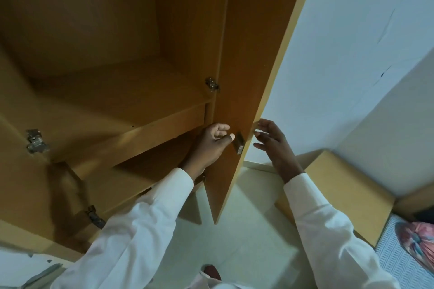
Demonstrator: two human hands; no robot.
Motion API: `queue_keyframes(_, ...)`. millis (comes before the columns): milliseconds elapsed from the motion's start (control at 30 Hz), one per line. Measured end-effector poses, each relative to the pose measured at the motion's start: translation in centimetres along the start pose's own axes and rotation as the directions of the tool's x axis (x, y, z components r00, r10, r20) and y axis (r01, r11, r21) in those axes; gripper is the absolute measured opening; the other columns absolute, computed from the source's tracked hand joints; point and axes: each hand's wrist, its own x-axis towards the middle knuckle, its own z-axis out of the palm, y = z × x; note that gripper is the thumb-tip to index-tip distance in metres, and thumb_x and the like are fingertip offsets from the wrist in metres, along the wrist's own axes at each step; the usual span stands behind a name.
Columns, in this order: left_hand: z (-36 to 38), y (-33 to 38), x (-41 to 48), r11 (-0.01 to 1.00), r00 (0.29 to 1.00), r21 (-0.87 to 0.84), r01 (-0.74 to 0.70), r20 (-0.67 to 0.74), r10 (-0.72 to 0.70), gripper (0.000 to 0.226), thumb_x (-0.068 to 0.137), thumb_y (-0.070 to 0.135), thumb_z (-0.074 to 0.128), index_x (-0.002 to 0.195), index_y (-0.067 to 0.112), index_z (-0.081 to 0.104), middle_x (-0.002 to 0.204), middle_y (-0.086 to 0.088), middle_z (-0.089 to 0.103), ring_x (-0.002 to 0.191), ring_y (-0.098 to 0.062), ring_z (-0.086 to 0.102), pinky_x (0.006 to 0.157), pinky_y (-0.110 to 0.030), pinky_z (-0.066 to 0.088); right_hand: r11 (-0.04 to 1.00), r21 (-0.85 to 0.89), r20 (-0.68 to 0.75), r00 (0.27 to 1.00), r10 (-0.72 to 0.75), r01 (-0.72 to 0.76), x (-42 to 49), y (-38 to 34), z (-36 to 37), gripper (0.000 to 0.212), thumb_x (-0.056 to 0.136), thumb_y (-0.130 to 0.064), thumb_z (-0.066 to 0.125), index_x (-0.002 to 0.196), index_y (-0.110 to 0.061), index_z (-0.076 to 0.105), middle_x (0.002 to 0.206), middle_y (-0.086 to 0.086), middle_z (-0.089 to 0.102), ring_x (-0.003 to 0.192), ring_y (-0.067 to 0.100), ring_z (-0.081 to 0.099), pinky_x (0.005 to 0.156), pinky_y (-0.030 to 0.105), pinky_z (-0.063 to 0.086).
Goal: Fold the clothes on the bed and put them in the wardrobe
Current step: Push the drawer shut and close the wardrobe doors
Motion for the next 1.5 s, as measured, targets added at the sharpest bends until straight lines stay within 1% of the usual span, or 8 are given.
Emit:
queue_keyframes(167, 0.2, 2.1, -0.1, 0.996, 0.996, 0.073, -0.047, -0.077, 0.052, 0.060, 0.091, 0.044, 0.062, 0.142, 0.031, 0.035, 0.148, 0.000, 0.033, 0.126, -0.024, 0.048, 0.083, -0.028, 0.048, 0.985, -0.097, -0.004, 0.990, -0.144, 0.143, 1.1, -0.9, 0.8, 0.021, 0.099, -0.022, 0.058, 0.120, -0.025, 0.060, 0.111, 0.001, 0.066, 0.098, 0.019, 0.068, 0.087, 0.044, 0.058)
queue_keyframes(333, -1.7, 2.6, -0.5, 0.990, 0.971, 0.121, -0.066, -0.222, 0.092, 0.057, 0.092, 0.038, 0.062, 0.143, 0.027, 0.036, 0.130, 0.002, 0.041, 0.110, -0.014, 0.052, 0.086, -0.031, 0.052, 0.972, 0.000, 0.152, 0.960, -0.234, 0.237, 3.1, -3.1, 2.5, 0.027, 0.098, -0.017, 0.058, 0.125, -0.017, 0.062, 0.107, 0.020, 0.066, 0.094, 0.038, 0.067, 0.081, 0.047, 0.054)
queue_keyframes(467, -4.1, 1.8, -0.9, 0.993, 0.970, 0.090, -0.074, -0.223, 0.092, 0.048, 0.095, 0.019, 0.059, 0.140, 0.025, 0.043, 0.120, 0.002, 0.053, 0.107, -0.018, 0.059, 0.085, -0.036, 0.057, 0.962, -0.009, 0.194, 0.945, -0.265, 0.272, 4.5, -3.6, 5.2, 0.023, 0.091, -0.026, 0.066, 0.113, -0.019, 0.067, 0.098, 0.017, 0.067, 0.095, 0.033, 0.066, 0.079, 0.044, 0.055)
queue_keyframes(733, -8.4, 0.8, -0.6, 0.999, 0.925, -0.048, -0.005, -0.379, -0.014, 0.057, 0.097, 0.013, 0.051, 0.149, 0.029, 0.033, 0.145, 0.003, 0.044, 0.127, -0.014, 0.050, 0.102, -0.038, 0.048, 0.958, 0.020, 0.370, 0.888, -0.273, 0.287, 8.2, -3.9, 12.3, 0.009, 0.096, -0.023, 0.062, 0.103, -0.023, 0.069, 0.093, 0.002, 0.068, 0.089, 0.022, 0.064, 0.075, 0.039, 0.053)
queue_keyframes(933, -11.2, 1.8, 1.7, 0.989, 0.881, -0.126, 0.081, -0.454, -0.130, 0.064, 0.098, 0.013, 0.047, 0.152, 0.037, 0.023, 0.154, 0.006, 0.033, 0.123, -0.013, 0.048, 0.077, -0.022, 0.043, 0.924, -0.106, 0.421, 0.859, -0.292, 0.367, 11.5, -5.0, 17.8, 0.016, 0.099, -0.027, 0.058, 0.107, -0.014, 0.064, 0.087, -0.005, 0.069, 0.076, 0.005, 0.067, 0.070, 0.035, 0.056)
queue_keyframes(1100, -13.4, 2.1, 4.0, 0.985, 0.852, -0.119, 0.127, -0.495, -0.170, 0.066, 0.097, 0.012, 0.046, 0.153, 0.037, 0.021, 0.154, 0.007, 0.034, 0.118, -0.011, 0.046, 0.086, -0.026, 0.046, 0.888, -0.184, 0.438, 0.843, -0.311, 0.422, 14.3, -5.7, 20.9, 0.006, 0.098, -0.033, 0.057, 0.095, -0.028, 0.060, 0.080, -0.010, 0.069, 0.066, 0.008, 0.071, 0.073, 0.044, 0.059)
queue_keyframes(1267, -14.4, 2.2, 5.3, 0.990, 0.854, -0.077, 0.120, -0.500, -0.143, 0.061, 0.092, 0.021, 0.053, 0.147, 0.039, 0.033, 0.135, 0.010, 0.056, 0.118, -0.012, 0.055, 0.100, -0.039, 0.049, 0.832, -0.274, 0.427, 0.836, -0.344, 0.482, 16.2, -5.6, 22.8, 0.007, 0.097, -0.041, 0.050, 0.090, -0.043, 0.051, 0.078, -0.011, 0.070, 0.066, 0.010, 0.070, 0.071, 0.044, 0.059)
queue_keyframes(1500, -14.3, 2.8, 4.5, 0.982, 0.839, -0.094, 0.167, -0.510, -0.191, 0.069, 0.096, 0.021, 0.055, 0.154, 0.032, 0.020, 0.154, 0.003, 0.034, 0.133, -0.019, 0.043, 0.097, -0.033, 0.043, 0.859, -0.265, 0.438, 0.849, -0.297, 0.437, 16.3, -5.8, 23.1, 0.009, 0.098, -0.039, 0.052, 0.100, -0.033, 0.057, 0.088, -0.008, 0.072, 0.064, 0.008, 0.071, 0.069, 0.040, 0.060)
